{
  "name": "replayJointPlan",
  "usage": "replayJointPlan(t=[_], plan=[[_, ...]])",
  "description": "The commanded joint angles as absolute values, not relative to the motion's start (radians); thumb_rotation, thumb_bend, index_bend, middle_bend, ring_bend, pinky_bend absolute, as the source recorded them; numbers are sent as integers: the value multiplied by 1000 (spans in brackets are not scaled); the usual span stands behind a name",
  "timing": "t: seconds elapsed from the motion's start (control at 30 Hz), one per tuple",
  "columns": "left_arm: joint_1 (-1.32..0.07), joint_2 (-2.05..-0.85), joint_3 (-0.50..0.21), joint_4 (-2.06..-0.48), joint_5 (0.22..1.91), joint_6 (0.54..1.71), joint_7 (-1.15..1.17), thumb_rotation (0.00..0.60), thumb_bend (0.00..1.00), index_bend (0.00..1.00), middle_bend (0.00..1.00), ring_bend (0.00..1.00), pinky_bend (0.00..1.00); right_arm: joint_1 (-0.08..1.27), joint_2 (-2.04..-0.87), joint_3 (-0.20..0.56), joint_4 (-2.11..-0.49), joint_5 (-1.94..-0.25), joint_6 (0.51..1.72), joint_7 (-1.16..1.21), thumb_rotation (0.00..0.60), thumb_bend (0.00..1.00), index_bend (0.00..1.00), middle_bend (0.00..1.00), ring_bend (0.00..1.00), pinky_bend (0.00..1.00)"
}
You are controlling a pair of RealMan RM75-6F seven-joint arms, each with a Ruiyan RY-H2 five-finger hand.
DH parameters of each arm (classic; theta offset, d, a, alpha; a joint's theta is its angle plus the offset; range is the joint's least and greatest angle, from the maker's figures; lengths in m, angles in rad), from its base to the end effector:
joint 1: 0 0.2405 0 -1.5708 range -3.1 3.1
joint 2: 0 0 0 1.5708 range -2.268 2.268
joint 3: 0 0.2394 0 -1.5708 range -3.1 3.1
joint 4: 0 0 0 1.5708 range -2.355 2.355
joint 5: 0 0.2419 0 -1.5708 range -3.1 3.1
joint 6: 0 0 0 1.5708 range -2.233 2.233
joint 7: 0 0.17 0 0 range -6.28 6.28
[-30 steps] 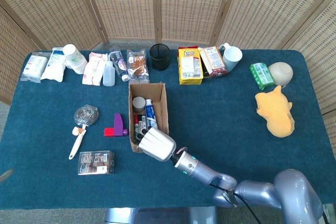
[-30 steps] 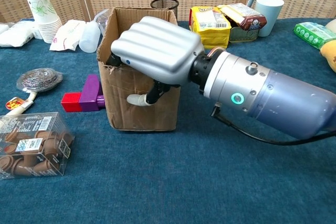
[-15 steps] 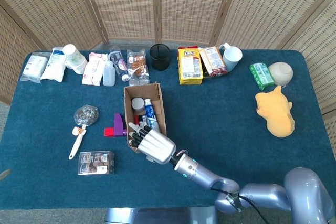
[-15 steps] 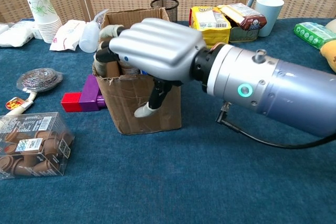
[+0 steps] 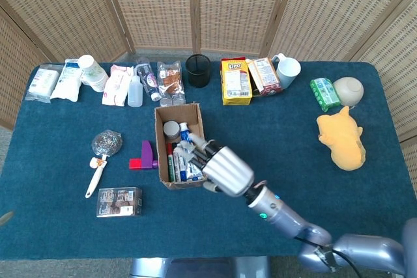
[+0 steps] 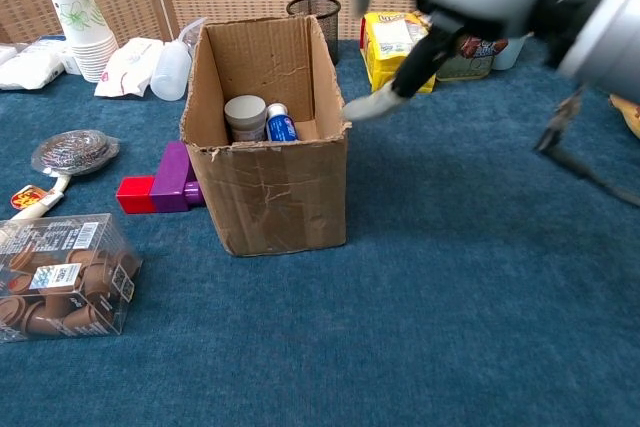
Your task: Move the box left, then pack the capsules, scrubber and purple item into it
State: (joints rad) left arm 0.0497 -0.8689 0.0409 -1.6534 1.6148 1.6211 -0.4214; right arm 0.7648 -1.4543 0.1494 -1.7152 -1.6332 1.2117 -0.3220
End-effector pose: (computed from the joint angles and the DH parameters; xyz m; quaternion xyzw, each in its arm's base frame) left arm -0.3241 0.1441 0.1956 -0.5482 -0.4553 -0.4422 0.5446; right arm -0.0167 -0.2950 -0.0062 0.7605 -0.1600 0.5487 0.3083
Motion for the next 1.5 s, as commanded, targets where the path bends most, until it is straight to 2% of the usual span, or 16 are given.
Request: replayJointPlan(t=[0.03,0.27,0.37,0.53,0.77,1.0,1.23,1.3,1.33,1.5], plan=[[49,-870,41,-1659,1617,1621,-414,600,10,0,0,0,0,690,-1361,151,-1715,-1651,1314,-203,600,0,40,55,62,377],[43,-875,44,-1668,1618,1606,-390,600,9,0,0,0,0,543,-1286,113,-1659,-1629,1479,-48,600,0,54,44,49,340],[41,-877,45,-1671,1620,1602,-381,600,10,0,0,0,0,489,-1249,76,-1623,-1611,1497,20,600,0,61,40,32,316],[39,-881,46,-1677,1618,1596,-366,600,10,0,0,0,0,418,-1224,55,-1534,-1588,1542,115,600,0,100,44,28,269],[30,-890,46,-1681,1615,1578,-342,600,10,0,0,0,0,351,-1232,44,-1417,-1573,1589,218,600,0,130,57,22,237],[7,-905,48,-1691,1614,1532,-298,600,10,0,0,0,0,259,-1255,31,-1303,-1532,1634,249,600,0,129,52,0,140],[-66,-927,37,-1715,1600,1412,-236,600,9,0,0,0,0,189,-1242,18,-1323,-1530,1675,286,600,0,136,51,0,137],[-102,-932,37,-1747,1601,1349,-179,600,9,0,0,0,0,179,-1234,19,-1336,-1547,1694,294,600,0,136,51,0,137],[-145,-944,34,-1785,1595,1275,-117,600,9,0,0,0,0,171,-1224,20,-1352,-1560,1712,298,600,0,136,52,0,137],[-202,-964,28,-1877,1540,1166,39,600,7,0,0,0,0,155,-1210,26,-1367,-1558,1709,301,600,0,136,51,0,136]])
